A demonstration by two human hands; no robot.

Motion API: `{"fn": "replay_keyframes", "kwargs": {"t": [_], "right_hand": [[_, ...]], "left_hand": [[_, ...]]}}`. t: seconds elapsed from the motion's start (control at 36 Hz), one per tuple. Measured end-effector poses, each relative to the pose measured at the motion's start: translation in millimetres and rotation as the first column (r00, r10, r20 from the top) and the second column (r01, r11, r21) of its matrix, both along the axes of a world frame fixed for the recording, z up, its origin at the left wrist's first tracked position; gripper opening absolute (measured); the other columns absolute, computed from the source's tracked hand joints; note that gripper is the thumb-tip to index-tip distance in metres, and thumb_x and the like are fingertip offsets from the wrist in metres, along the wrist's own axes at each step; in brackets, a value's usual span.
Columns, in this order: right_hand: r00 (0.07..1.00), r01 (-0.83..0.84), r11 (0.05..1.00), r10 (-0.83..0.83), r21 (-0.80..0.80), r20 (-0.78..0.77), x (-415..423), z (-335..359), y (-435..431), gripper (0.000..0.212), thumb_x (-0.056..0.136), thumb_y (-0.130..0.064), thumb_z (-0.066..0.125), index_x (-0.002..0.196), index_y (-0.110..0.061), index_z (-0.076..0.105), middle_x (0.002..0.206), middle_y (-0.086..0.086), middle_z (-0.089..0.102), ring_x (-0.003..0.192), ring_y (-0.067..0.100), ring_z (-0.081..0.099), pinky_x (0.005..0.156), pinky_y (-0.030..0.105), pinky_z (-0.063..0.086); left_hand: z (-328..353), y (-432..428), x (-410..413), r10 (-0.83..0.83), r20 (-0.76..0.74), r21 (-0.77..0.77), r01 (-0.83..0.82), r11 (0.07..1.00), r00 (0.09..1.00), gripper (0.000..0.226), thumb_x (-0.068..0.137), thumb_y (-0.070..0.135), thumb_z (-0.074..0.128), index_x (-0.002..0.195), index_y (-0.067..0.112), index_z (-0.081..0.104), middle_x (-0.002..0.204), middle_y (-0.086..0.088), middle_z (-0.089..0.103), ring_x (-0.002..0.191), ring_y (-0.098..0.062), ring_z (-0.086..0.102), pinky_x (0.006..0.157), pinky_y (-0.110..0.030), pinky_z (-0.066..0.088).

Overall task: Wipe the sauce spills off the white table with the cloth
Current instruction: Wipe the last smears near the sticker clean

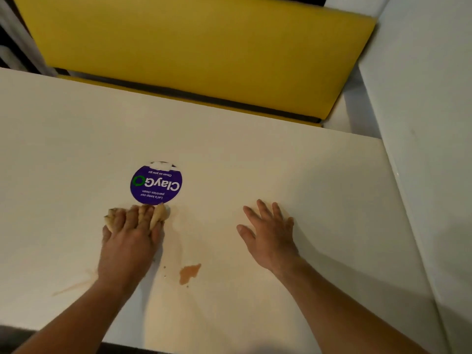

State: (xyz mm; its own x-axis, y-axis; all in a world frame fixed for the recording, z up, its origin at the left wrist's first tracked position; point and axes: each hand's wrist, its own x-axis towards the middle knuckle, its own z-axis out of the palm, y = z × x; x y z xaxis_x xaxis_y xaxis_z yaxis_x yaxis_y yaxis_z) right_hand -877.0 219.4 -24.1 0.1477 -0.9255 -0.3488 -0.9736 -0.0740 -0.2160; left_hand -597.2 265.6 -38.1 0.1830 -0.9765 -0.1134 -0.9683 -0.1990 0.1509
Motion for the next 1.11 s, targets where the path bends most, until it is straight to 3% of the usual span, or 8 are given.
{"fn": "replay_keyframes", "kwargs": {"t": [0.11,0.22,0.31,0.39,0.56,0.64,0.92,1.11], "right_hand": [[1.0,0.0,1.0,0.0,-0.012,-0.001,5,1,4,0.057,0.097,-0.06,0.024,0.15,-0.04,0.019,0.162,-0.004,0.007,0.148,0.029,-0.002,0.113,0.063,0.004],[1.0,0.025,0.999,-0.026,-0.025,-0.012,-4,0,7,0.056,0.097,-0.059,0.025,0.15,-0.04,0.022,0.162,-0.003,0.01,0.148,0.029,0.001,0.113,0.062,0.006],[0.999,0.05,0.998,-0.051,-0.022,-0.016,-13,-3,10,0.056,0.097,-0.059,0.025,0.149,-0.039,0.023,0.162,-0.002,0.012,0.148,0.029,0.003,0.113,0.062,0.009],[0.998,0.063,0.998,-0.063,-0.02,-0.004,-18,-4,12,0.054,0.098,-0.057,0.024,0.149,-0.039,0.025,0.162,-0.002,0.013,0.148,0.028,0.003,0.114,0.061,0.009],[0.998,0.062,0.998,-0.062,-0.031,-0.011,-15,-6,15,0.053,0.098,-0.055,0.023,0.149,-0.04,0.024,0.162,0.0,0.012,0.148,0.03,0.0,0.114,0.062,0.008],[0.997,0.075,0.996,-0.076,-0.037,-0.034,-8,-7,14,0.053,0.098,-0.056,0.021,0.149,-0.039,0.023,0.162,0.0,0.01,0.148,0.032,-0.001,0.114,0.063,0.007],[0.993,0.118,0.993,-0.119,-0.027,-0.012,5,-8,19,0.054,0.099,-0.054,0.023,0.15,-0.037,0.023,0.163,-0.001,0.005,0.148,0.029,-0.004,0.115,0.06,0.004],[0.993,0.115,0.993,-0.115,-0.027,0.022,2,-7,25,0.052,0.1,-0.052,0.025,0.15,-0.037,0.026,0.162,-0.001,0.007,0.148,0.025,-0.002,0.117,0.057,0.003]], "left_hand": [[-3,-8,-33,0.219,-0.106,-0.019,-0.223,0.975,0.97,0.058,0.103,0.047,0.022,0.143,0.012,0.045,0.144,-0.018,0.046,0.14,-0.041,0.028,0.109,-0.063,0.026],[-1,-15,-65,0.223,-0.189,-0.017,-0.23,0.973,0.956,0.061,0.102,0.047,0.017,0.146,0.011,0.041,0.148,-0.017,0.041,0.143,-0.04,0.024,0.111,-0.06,0.021],[1,-14,-98,0.055,-0.167,-0.013,-0.058,0.998,0.984,0.064,0.099,0.047,0.013,0.142,0.013,0.046,0.145,-0.015,0.046,0.141,-0.038,0.029,0.111,-0.059,0.026],[-1,-5,-126,-0.19,-0.127,-0.045,0.186,0.982,0.973,0.055,0.1,0.045,0.028,0.135,0.014,0.056,0.139,-0.014,0.054,0.137,-0.036,0.039,0.111,-0.058,0.027],[-8,-2,-89,-0.603,-0.025,-0.115,0.597,0.794,0.797,0.05,0.1,0.048,0.036,0.131,0.018,0.06,0.136,-0.008,0.058,0.132,-0.031,0.047,0.106,-0.051,0.039],[-7,-2,-56,-0.672,0.044,-0.084,0.673,0.735,0.739,0.05,0.099,0.049,0.035,0.134,0.02,0.059,0.139,-0.006,0.056,0.134,-0.03,0.046,0.108,-0.049,0.04],[-6,-14,39,-0.314,-0.02,-0.027,0.314,0.949,0.949,0.064,0.099,0.057,0.02,0.143,0.02,0.047,0.145,-0.007,0.05,0.141,-0.032,0.032,0.108,-0.056,0.035],[-8,-14,-17,0.124,-0.127,-0.102,-0.137,0.985,0.984,0.052,0.102,0.042,0.029,0.139,0.013,0.05,0.141,-0.012,0.051,0.138,-0.037,0.031,0.108,-0.057,0.027]]}}
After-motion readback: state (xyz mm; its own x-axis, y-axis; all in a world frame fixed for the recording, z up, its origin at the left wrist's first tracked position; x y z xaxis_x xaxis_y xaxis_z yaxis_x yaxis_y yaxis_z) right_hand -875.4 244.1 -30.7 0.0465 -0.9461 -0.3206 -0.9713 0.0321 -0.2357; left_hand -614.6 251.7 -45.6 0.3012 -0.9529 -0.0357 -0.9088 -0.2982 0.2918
